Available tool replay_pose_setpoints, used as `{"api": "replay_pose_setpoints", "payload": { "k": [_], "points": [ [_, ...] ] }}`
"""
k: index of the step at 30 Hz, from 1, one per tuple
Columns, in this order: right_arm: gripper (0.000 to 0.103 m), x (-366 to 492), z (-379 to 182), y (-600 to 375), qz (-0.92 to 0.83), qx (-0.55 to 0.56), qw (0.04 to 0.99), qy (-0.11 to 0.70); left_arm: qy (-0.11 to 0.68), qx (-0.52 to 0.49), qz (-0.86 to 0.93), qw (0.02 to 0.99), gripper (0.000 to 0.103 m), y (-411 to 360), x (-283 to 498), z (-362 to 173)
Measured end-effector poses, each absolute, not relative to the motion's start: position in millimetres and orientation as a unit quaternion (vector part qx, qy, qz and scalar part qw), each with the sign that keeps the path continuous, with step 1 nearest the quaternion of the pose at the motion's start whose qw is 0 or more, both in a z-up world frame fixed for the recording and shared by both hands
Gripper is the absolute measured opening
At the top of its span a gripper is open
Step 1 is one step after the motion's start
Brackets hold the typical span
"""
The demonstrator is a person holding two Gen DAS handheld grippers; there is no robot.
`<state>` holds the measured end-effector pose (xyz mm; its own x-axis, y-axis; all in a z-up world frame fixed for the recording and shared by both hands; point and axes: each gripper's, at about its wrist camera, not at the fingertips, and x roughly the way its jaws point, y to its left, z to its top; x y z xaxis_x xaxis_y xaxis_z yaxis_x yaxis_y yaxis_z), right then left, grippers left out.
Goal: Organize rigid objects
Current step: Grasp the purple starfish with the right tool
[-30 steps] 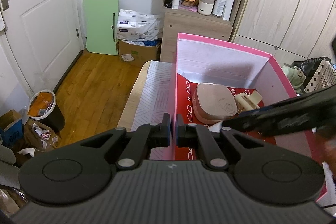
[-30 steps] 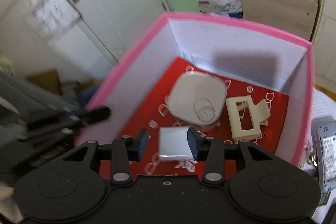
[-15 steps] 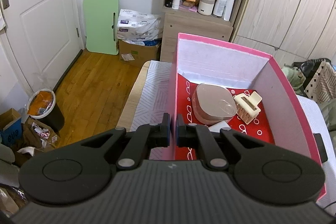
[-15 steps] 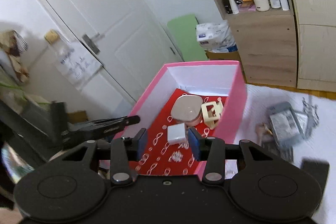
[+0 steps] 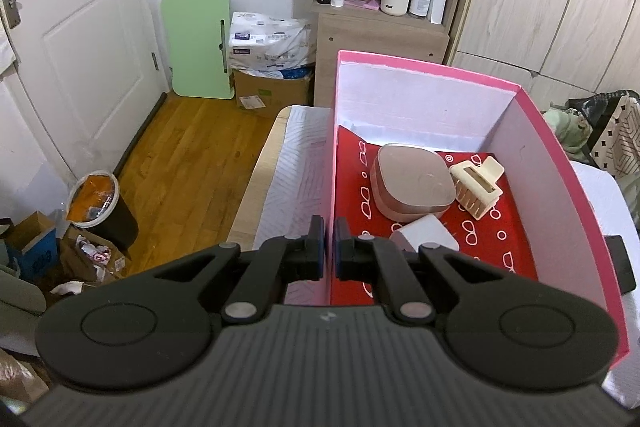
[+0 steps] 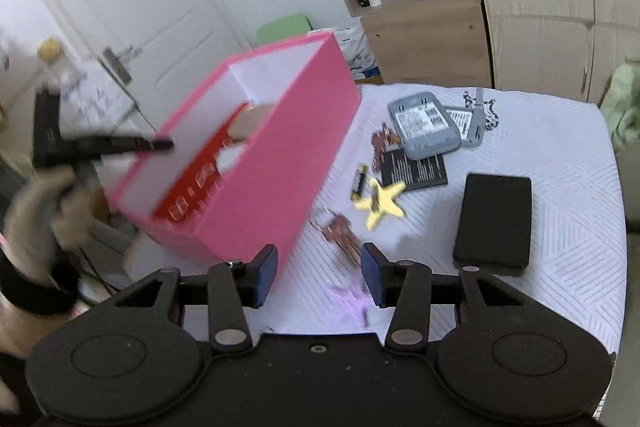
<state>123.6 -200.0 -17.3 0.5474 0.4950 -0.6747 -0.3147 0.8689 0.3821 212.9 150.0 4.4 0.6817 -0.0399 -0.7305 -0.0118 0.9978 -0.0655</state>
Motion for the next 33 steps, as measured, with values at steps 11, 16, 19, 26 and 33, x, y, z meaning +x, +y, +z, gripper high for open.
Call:
{"api": "replay_pose_setpoints", "payload": {
  "k": [11, 16, 19, 26, 33],
  "points": [
    [0.066, 108, -61, -165, 0.206, -0.017, 0.886, 0.415, 0.403, -0.024, -0.011, 0.915, 0.003, 152, 208, 5],
    [0.065, 115, -76, -158, 0.180, -0.025, 0.890, 0.418, 0.406, -0.022, -0.012, 0.913, 0.003, 151, 204, 3],
    [0.049, 108, -79, -156, 0.160, -0.027, 0.906, 0.390, 0.407, -0.024, -0.008, 0.913, 0.003, 151, 200, 2],
    [0.044, 110, -76, -175, 0.162, 0.035, 0.907, 0.387, 0.408, -0.013, -0.010, 0.913, 0.003, 149, 197, 6],
    [0.043, 108, -65, -176, 0.164, 0.040, 0.914, 0.369, 0.404, -0.028, -0.013, 0.914, 0.003, 154, 195, 5]
  ]
}}
